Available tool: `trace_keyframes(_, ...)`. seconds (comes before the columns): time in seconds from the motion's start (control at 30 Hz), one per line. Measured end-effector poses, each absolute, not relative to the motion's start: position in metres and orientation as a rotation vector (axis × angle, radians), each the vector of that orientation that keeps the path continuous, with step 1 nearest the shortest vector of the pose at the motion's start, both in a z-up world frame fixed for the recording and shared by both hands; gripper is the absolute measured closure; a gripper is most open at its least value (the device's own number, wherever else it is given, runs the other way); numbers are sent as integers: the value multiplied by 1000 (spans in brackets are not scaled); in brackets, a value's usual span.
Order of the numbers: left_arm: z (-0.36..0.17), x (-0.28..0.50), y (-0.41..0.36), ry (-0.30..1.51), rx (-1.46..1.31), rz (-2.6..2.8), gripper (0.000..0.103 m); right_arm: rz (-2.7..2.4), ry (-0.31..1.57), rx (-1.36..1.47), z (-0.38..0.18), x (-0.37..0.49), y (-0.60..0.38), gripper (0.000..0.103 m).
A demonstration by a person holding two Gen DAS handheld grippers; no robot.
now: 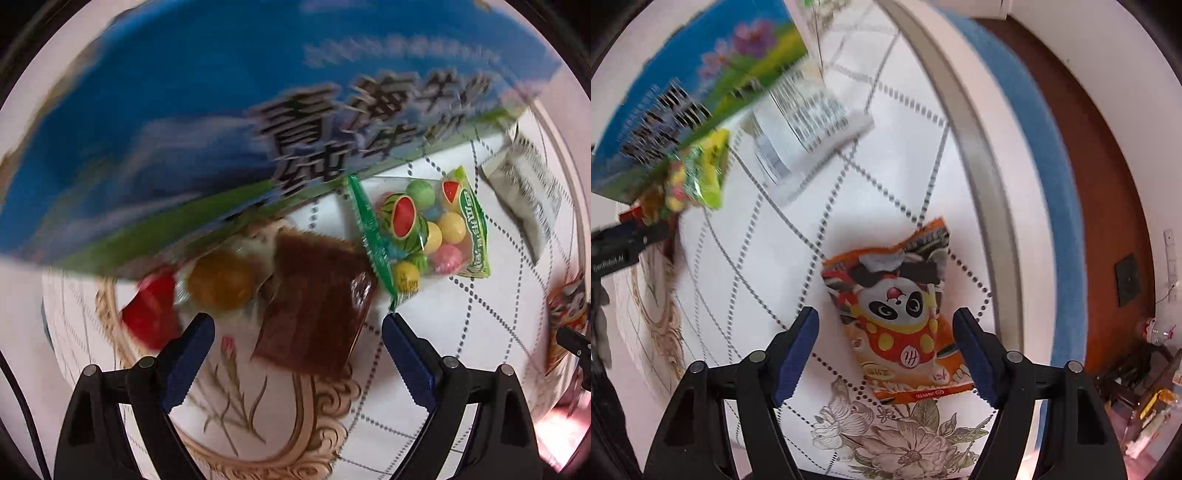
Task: Organize snacks
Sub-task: 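Grasp the brown sauce packet with the left tool while the right tool grasps the panda snack bag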
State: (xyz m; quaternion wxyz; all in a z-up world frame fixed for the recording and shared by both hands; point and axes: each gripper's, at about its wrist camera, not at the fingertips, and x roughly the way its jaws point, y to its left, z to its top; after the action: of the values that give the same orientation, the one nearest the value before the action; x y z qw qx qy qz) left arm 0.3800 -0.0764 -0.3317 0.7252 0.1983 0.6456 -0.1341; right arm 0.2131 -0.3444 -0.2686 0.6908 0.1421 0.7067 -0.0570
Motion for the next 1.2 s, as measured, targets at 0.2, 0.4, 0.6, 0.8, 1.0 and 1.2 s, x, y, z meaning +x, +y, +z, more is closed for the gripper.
trace_keyframes(0.2,-338,366,-81,1457,415,-296,47,-104,1614,305,-289,207,-342,26)
trace_keyframes(0.4,-340,324,-50,1560,120,-218,48,-71,1590,322,-280,198,-312,42)
trace_keyframes(0.6,-357,275,-21,1678,-256,-190,47,28,1648,341,-280,202,-266,41)
trace_keyframes(0.8,-363,269,-35,1679,-185,-253,42,58,1674,360,-268,200,-259,31)
trace_keyframes(1.0,-337,270,-54,1630,-109,-314,42,81,1662,294,-246,200,-269,24)
trace_keyframes(1.2,-349,288,-79,1653,-41,-332,42,60,1661,321,-269,202,-265,24)
